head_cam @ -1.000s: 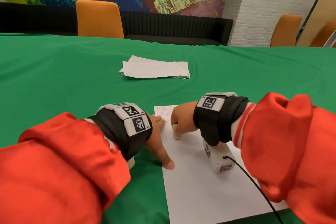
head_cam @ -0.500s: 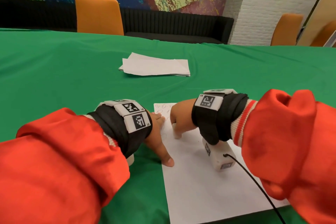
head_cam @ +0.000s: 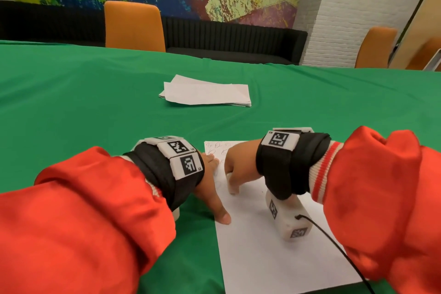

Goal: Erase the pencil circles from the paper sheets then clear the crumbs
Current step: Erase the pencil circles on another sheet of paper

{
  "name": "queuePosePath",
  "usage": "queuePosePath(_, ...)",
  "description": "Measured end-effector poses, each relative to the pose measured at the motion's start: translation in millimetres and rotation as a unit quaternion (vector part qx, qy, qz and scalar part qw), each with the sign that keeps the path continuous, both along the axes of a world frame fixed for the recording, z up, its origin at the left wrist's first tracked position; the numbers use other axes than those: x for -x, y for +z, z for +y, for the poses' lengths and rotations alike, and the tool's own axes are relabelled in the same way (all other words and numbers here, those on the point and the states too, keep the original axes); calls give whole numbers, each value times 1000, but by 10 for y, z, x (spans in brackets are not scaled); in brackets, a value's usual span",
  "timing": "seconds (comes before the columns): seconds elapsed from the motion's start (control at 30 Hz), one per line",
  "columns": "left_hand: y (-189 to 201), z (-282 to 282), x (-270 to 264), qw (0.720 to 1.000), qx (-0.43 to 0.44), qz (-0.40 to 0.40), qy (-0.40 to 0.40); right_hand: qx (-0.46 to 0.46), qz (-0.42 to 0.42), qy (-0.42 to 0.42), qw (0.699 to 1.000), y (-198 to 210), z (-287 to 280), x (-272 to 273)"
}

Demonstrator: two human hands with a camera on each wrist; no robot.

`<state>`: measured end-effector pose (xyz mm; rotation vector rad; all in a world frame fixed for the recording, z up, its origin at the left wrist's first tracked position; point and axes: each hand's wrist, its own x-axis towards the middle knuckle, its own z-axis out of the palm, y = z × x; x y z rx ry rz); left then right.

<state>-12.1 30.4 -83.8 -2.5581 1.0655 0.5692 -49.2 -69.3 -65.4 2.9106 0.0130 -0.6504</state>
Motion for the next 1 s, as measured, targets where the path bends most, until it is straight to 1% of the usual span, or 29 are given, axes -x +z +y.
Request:
queuePosePath(0.07,2,5,-8,1000,2,3,2,3,2,-5,1000,16,4,-10)
queuePosePath(0.17,7,6,-1,1000,6,5,4,5,-20,-32,999,64,-59,-33)
queuePosePath(0.33,-11,12,-25,1000,7,21,12,4,-1,12,1000,25,45,12)
queuePosePath(0.5,-21,11,-19,1000,12,5,4,15,-18,-24,999,56,-37,-19)
queuePosePath(0.67,-38,17,-29,1000,28,5,4,-1,0,9,1000,29,49,12)
queuePosePath(0.83,-55,11,-39,999,32,4,3,6,-16,-31,999,60,-28,-40)
queuePosePath(1.0,-72,-3,-77,998,56,40,10,-12,3,13,1000,16,88,22)
